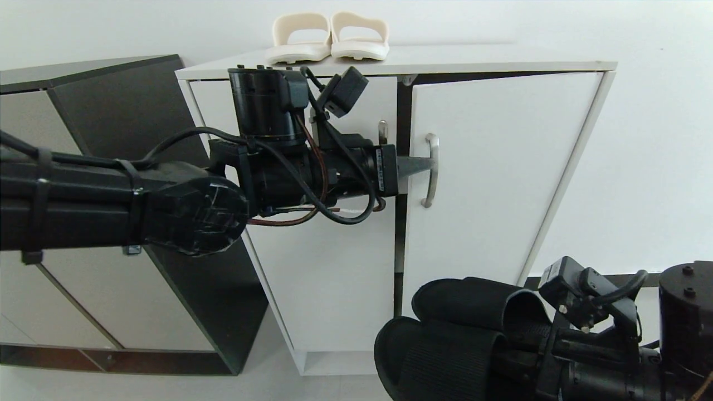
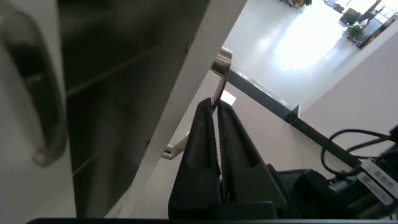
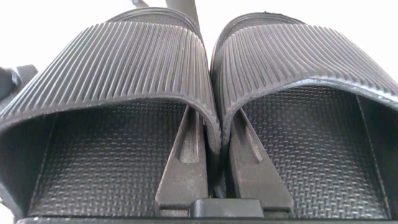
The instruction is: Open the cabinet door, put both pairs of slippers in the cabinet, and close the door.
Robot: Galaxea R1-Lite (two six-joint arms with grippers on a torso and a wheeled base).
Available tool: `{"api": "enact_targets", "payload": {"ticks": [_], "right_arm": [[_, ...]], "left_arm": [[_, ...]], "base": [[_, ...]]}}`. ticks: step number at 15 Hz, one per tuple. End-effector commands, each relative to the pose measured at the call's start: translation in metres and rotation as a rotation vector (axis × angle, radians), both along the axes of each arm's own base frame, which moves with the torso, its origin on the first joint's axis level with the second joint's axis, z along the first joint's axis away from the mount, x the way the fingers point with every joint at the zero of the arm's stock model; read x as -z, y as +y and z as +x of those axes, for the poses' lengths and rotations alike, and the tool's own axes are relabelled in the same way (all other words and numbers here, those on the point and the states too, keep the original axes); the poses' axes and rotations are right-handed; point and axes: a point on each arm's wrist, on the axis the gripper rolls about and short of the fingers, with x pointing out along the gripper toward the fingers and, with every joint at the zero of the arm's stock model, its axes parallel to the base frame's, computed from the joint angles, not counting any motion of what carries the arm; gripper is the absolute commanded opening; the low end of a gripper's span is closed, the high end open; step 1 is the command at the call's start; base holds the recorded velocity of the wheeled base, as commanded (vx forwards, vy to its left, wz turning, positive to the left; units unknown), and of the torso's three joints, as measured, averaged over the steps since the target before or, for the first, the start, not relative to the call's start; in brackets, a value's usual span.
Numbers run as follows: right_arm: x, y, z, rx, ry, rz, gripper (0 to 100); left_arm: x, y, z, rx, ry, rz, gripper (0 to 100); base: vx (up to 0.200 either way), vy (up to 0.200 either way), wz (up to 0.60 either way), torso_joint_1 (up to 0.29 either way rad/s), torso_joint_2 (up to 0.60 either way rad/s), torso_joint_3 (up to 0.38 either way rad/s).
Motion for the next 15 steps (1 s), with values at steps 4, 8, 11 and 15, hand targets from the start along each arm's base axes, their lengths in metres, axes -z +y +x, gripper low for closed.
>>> {"api": "enact_targets", "payload": {"ticks": [4,8,11,15], "right_arm": [[0.001,0.0,-0.006,-0.025,-0.001,-0.004,0],[0.003,0.003,-0.009,-0.045,0.006,-0.014,0],[0.004,0.004,-0.009,-0.046,0.008,-0.015,0],[0.008,0.006,-0.01,-0.056,0.037,-0.048,0]], "left_arm": [[-0.016,0.029,-0.034,-0.017,-0.04,-0.013,0],[-0.011,0.031,0.002,-0.08,-0.036,-0.014,0],[-0.009,0.014,0.029,-0.081,-0.053,-0.026,0],[-0.006,0.003,0.038,-0.065,-0.048,-0.035,0]], "base": [[0.0,0.0,0.0,0.0,0.0,0.0],[0.0,0.0,0.0,0.0,0.0,0.0],[0.0,0.0,0.0,0.0,0.0,0.0],[0.0,0.0,0.0,0.0,0.0,0.0]]}}
